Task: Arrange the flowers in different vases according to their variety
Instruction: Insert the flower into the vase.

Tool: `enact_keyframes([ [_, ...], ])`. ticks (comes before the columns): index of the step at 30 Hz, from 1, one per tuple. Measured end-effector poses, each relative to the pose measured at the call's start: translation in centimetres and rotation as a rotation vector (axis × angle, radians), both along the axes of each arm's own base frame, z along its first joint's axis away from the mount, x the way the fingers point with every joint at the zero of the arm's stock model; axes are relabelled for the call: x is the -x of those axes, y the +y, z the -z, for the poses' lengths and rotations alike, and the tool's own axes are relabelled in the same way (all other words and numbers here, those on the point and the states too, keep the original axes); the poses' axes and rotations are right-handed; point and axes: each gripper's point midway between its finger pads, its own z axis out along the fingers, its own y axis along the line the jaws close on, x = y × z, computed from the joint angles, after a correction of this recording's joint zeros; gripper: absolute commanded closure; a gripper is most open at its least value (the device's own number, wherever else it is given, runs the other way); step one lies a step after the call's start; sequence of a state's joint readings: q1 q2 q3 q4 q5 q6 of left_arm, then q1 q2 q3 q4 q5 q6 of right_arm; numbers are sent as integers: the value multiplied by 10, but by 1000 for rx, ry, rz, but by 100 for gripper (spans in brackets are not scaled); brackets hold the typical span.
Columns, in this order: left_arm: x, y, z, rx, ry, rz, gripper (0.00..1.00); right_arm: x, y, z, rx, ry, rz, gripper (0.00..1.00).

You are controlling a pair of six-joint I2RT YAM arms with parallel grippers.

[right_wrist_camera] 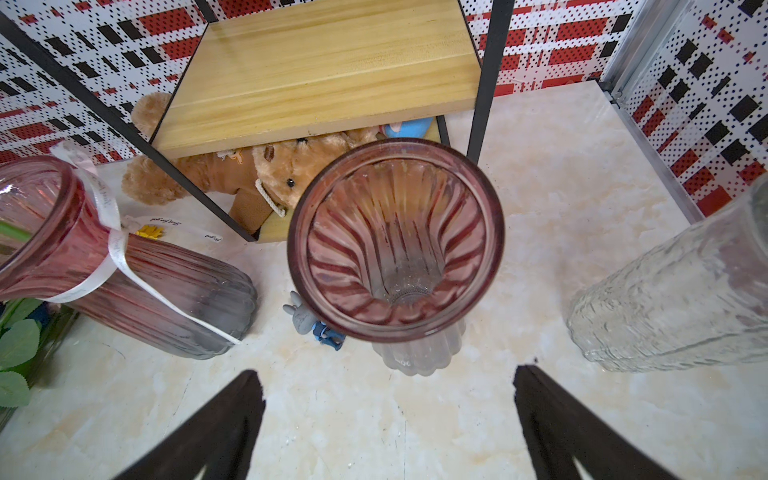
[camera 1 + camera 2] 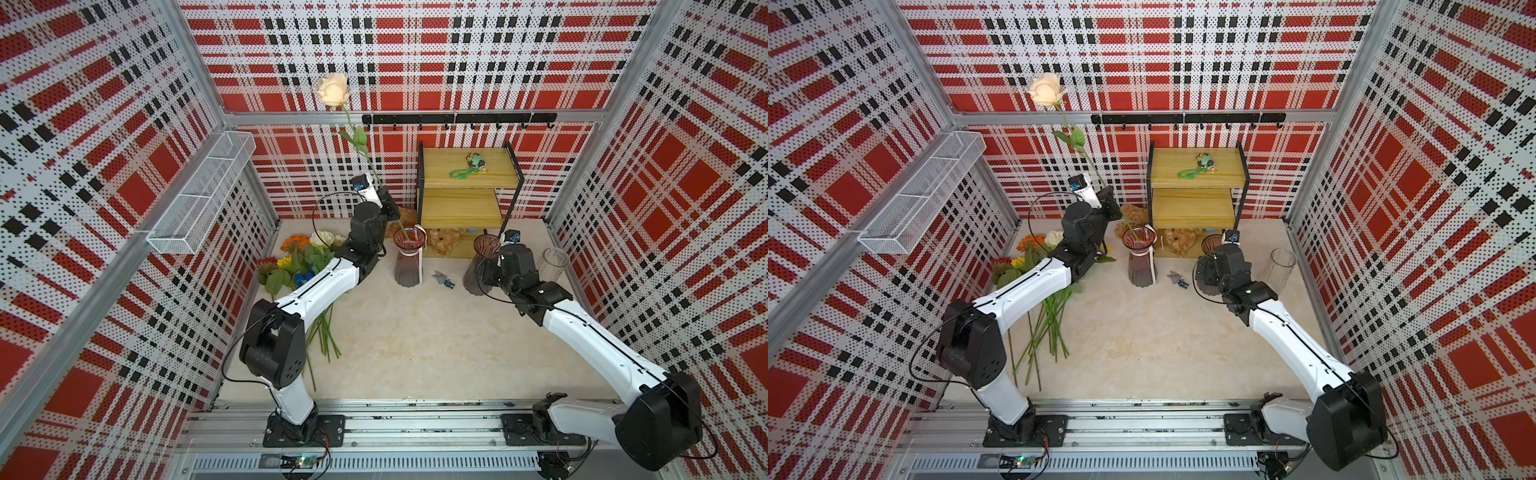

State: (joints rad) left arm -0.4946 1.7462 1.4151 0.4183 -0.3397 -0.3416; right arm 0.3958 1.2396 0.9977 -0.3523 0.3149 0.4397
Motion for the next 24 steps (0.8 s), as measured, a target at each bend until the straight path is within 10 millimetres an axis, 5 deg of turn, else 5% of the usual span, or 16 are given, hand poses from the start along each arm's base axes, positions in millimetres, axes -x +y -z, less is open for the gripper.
enact_keyframes([
  [9,-6,-31,35,-52,39,41,100,0,0,0,0,2,-3,0],
  [17,-9,-37,53,-68,66,48,100,0,1,1,0,3,-6,0],
  [24,-6,-37,73,-75,100,53,86,0,1,1,0,3,-8,0],
])
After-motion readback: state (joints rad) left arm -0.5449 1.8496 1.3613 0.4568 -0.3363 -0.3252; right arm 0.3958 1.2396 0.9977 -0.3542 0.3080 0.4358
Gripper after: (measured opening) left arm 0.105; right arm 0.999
